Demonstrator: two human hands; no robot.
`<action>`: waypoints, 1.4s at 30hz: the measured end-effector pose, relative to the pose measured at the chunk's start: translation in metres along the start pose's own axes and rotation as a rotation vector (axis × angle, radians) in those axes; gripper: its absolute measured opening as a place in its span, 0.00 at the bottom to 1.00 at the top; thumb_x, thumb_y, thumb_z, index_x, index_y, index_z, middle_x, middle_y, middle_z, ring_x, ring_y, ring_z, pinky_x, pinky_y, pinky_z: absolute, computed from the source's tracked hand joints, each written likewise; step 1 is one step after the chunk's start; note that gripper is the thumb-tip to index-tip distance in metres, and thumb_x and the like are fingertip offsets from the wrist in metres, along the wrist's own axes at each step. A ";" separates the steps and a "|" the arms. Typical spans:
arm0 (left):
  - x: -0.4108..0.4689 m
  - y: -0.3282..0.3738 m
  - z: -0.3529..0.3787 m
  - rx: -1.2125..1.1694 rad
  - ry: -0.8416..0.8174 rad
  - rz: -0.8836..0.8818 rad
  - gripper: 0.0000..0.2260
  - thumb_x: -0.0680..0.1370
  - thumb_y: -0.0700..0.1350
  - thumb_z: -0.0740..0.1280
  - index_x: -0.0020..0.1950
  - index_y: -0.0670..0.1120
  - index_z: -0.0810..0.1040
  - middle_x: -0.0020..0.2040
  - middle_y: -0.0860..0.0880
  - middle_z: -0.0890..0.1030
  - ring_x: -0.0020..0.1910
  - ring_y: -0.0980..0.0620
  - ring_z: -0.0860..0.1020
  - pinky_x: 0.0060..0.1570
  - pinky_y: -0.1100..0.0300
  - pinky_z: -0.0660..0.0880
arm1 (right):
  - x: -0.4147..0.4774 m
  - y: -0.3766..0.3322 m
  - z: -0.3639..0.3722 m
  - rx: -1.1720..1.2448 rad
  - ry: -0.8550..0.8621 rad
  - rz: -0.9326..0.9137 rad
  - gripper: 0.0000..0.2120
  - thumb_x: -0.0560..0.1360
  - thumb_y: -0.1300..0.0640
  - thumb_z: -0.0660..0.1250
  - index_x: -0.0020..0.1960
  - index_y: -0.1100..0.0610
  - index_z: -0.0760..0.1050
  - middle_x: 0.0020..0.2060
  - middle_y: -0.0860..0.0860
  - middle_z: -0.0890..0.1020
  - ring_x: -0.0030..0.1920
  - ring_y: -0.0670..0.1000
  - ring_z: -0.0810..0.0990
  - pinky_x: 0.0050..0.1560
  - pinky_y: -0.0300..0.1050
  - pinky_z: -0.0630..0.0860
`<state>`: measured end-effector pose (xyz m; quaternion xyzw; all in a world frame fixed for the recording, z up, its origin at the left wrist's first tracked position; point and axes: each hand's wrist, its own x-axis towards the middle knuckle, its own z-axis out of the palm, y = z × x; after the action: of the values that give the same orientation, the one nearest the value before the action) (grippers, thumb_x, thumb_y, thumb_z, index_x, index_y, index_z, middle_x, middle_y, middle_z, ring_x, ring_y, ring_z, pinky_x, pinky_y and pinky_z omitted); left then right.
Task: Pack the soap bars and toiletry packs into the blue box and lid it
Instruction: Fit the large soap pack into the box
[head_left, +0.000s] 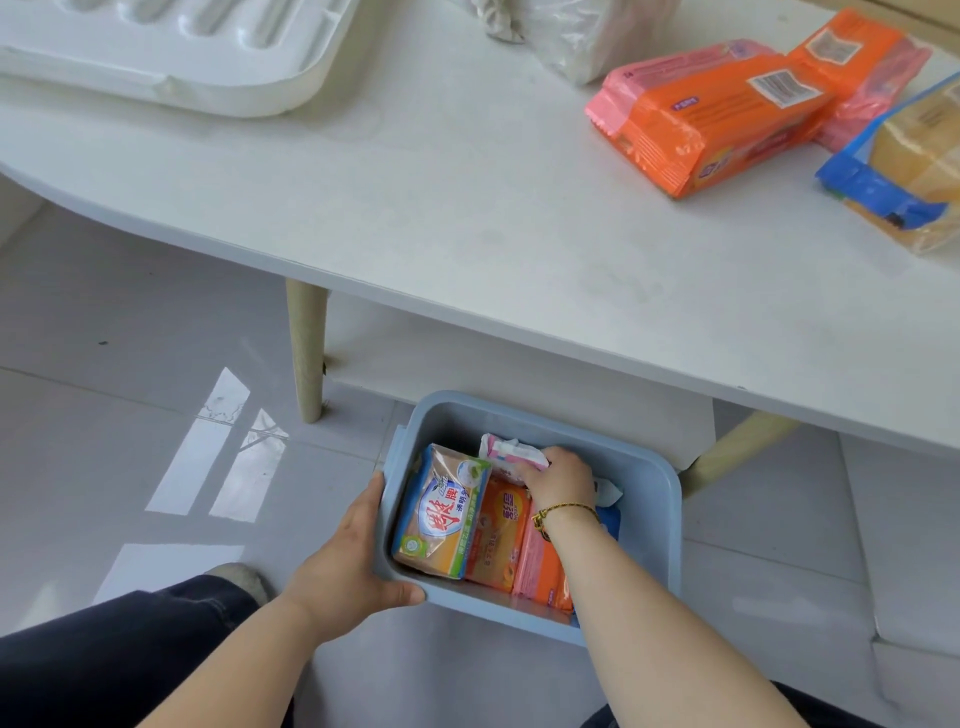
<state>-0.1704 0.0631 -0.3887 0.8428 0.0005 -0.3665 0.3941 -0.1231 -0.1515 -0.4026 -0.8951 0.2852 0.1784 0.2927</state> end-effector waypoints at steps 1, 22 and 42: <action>0.000 0.000 0.000 -0.004 -0.001 -0.002 0.53 0.67 0.49 0.76 0.74 0.51 0.35 0.76 0.51 0.52 0.71 0.51 0.60 0.67 0.58 0.63 | 0.003 0.000 0.000 -0.043 0.021 0.006 0.13 0.77 0.54 0.62 0.49 0.64 0.79 0.48 0.59 0.83 0.47 0.57 0.79 0.37 0.39 0.64; 0.002 -0.006 0.002 -0.087 0.029 0.013 0.55 0.64 0.46 0.78 0.74 0.51 0.37 0.75 0.53 0.55 0.71 0.53 0.61 0.65 0.63 0.62 | -0.025 -0.106 0.025 -0.518 -0.162 -0.382 0.15 0.78 0.63 0.54 0.63 0.64 0.70 0.63 0.61 0.73 0.63 0.59 0.72 0.59 0.49 0.72; 0.000 0.005 0.000 -0.055 0.000 -0.015 0.55 0.64 0.46 0.78 0.74 0.50 0.38 0.74 0.50 0.58 0.69 0.50 0.64 0.66 0.57 0.65 | -0.018 -0.044 -0.006 -0.394 -0.436 -0.434 0.20 0.82 0.56 0.46 0.68 0.62 0.66 0.72 0.55 0.64 0.71 0.52 0.62 0.70 0.44 0.59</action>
<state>-0.1687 0.0599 -0.3853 0.8317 0.0171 -0.3692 0.4144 -0.1090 -0.1186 -0.3699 -0.9149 -0.0202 0.3504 0.1995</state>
